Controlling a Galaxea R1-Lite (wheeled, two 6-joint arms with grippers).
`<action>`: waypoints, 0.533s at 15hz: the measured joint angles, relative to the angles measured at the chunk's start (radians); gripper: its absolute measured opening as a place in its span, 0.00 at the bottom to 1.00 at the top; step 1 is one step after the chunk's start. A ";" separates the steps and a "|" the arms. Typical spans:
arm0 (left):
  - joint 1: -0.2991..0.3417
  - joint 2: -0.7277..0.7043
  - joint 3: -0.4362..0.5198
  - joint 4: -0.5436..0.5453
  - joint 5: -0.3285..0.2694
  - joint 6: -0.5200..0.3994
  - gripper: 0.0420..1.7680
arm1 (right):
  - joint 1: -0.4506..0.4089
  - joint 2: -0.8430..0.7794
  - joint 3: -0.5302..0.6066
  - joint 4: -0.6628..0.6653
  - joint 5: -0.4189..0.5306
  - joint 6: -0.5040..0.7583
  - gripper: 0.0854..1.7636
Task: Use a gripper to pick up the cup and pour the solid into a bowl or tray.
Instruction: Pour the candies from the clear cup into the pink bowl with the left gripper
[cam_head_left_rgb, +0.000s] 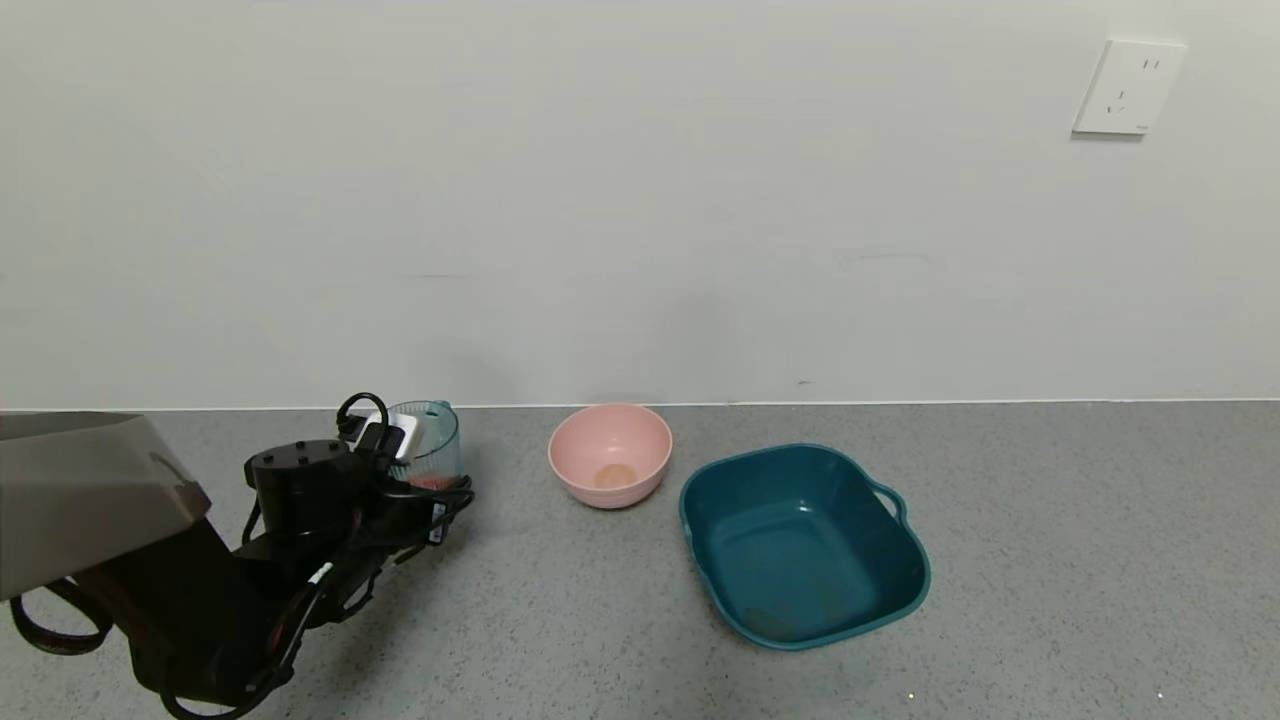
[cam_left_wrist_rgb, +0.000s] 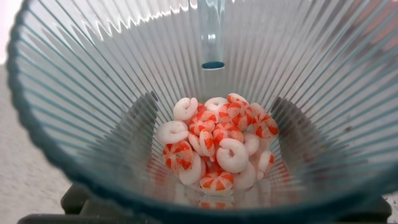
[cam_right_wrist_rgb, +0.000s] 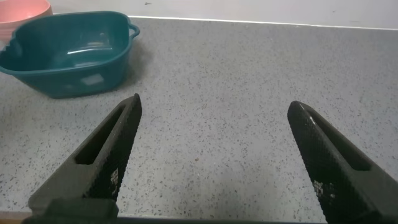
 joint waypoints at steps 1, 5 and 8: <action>-0.001 -0.021 -0.017 0.034 0.001 0.026 0.73 | 0.000 0.000 0.000 0.000 0.000 0.000 0.97; -0.010 -0.099 -0.105 0.182 0.004 0.118 0.73 | 0.000 0.000 0.000 0.000 0.000 0.000 0.97; -0.029 -0.132 -0.181 0.260 0.043 0.195 0.73 | 0.000 0.000 0.000 0.000 0.000 0.000 0.97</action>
